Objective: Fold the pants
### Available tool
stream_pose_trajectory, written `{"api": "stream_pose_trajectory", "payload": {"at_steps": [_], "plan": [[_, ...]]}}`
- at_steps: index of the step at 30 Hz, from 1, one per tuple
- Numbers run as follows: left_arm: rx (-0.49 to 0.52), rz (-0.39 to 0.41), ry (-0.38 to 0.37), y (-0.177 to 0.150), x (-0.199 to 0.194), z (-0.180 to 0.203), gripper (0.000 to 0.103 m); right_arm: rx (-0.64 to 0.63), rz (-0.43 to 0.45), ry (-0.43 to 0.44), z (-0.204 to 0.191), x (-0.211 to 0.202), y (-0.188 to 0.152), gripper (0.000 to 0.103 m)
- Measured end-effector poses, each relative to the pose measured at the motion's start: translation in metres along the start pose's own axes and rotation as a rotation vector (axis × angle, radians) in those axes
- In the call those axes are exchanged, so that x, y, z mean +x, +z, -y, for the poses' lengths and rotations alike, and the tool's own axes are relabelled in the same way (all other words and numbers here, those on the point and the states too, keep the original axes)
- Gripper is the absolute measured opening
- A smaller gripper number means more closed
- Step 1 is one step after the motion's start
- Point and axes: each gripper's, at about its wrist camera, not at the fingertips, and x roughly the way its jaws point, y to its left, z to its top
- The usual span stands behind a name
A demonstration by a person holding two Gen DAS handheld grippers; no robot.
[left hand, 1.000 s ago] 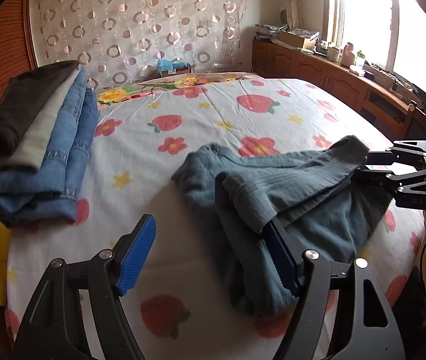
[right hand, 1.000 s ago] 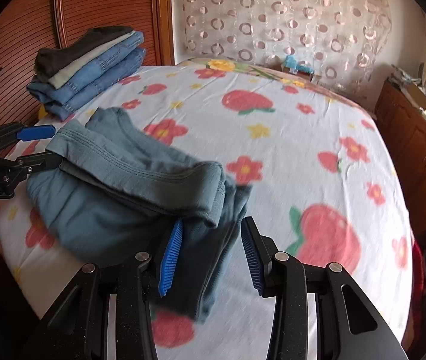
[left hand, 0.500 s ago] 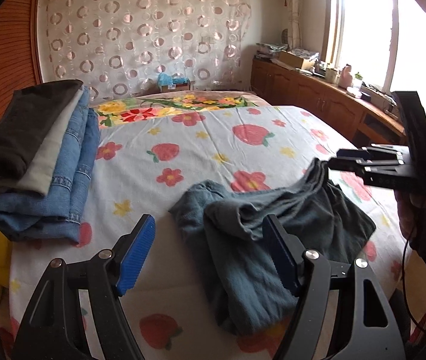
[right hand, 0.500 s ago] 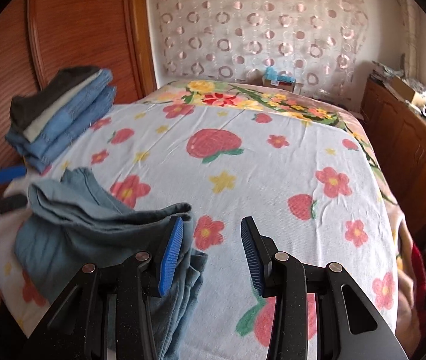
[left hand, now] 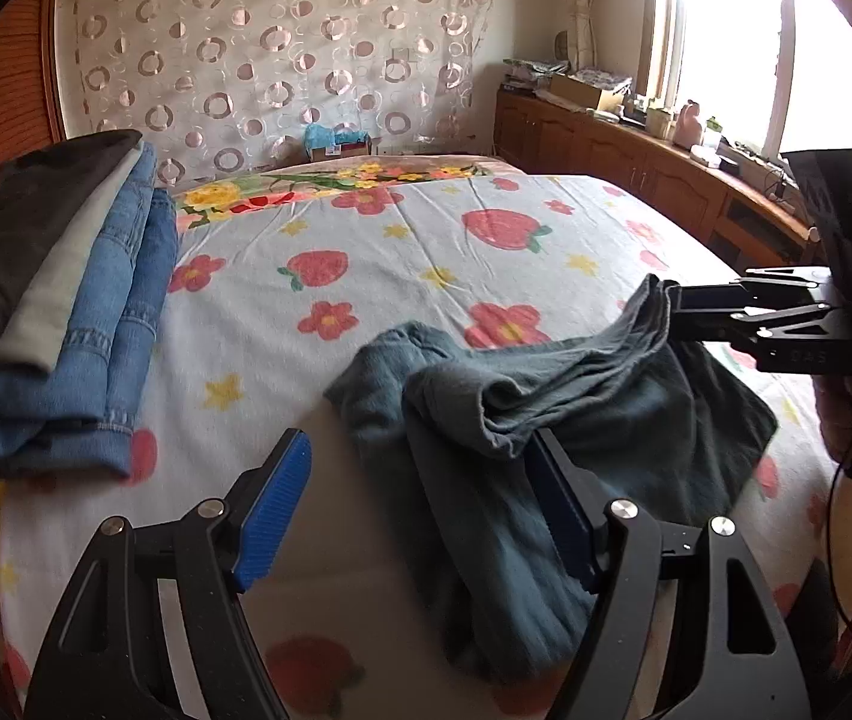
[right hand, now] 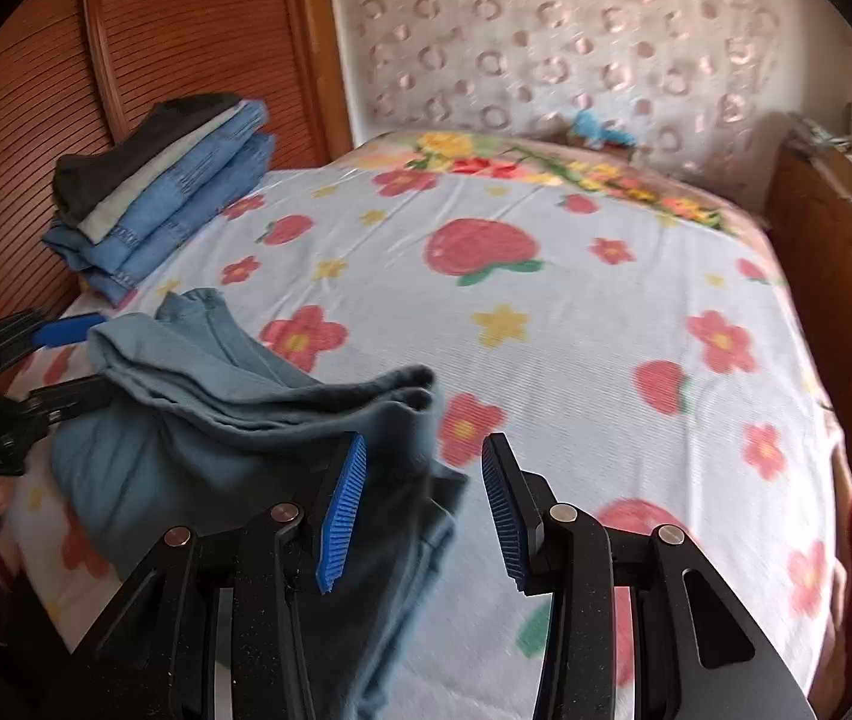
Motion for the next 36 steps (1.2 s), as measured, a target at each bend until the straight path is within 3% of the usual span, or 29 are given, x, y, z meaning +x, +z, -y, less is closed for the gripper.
{"api": "stream_pose_trajectory", "payload": {"at_steps": [5, 8, 9, 11, 16, 23, 25, 36], "plan": [[0.013, 0.009, 0.016, 0.017, 0.013, -0.005, 0.075, -0.008, -0.017, 0.027, 0.006, 0.011, 0.022, 0.041], [-0.002, 0.0, 0.022, 0.026, 0.023, -0.01, 0.075, 0.029, -0.03, 0.054, 0.015, 0.023, 0.029, 0.02], [-0.007, -0.002, 0.018, 0.028, 0.025, -0.012, 0.074, 0.043, -0.033, 0.068, 0.018, 0.026, 0.029, 0.006], [-0.014, -0.004, 0.007, 0.029, 0.027, -0.013, 0.061, 0.055, -0.015, 0.087, 0.021, 0.027, 0.03, 0.005], [-0.024, 0.015, 0.002, 0.028, 0.019, -0.013, 0.055, 0.092, 0.064, 0.021, 0.024, 0.022, 0.027, 0.004], [-0.03, 0.039, -0.032, 0.018, -0.001, -0.006, 0.046, 0.092, 0.074, 0.005, 0.015, 0.025, 0.022, 0.004], [-0.033, 0.034, -0.047, 0.013, -0.006, -0.004, 0.042, 0.103, 0.074, -0.003, 0.017, 0.02, 0.021, 0.011], [-0.014, 0.031, -0.064, -0.008, -0.026, 0.017, 0.04, 0.086, 0.091, -0.02, -0.007, -0.027, -0.017, 0.015]]}}
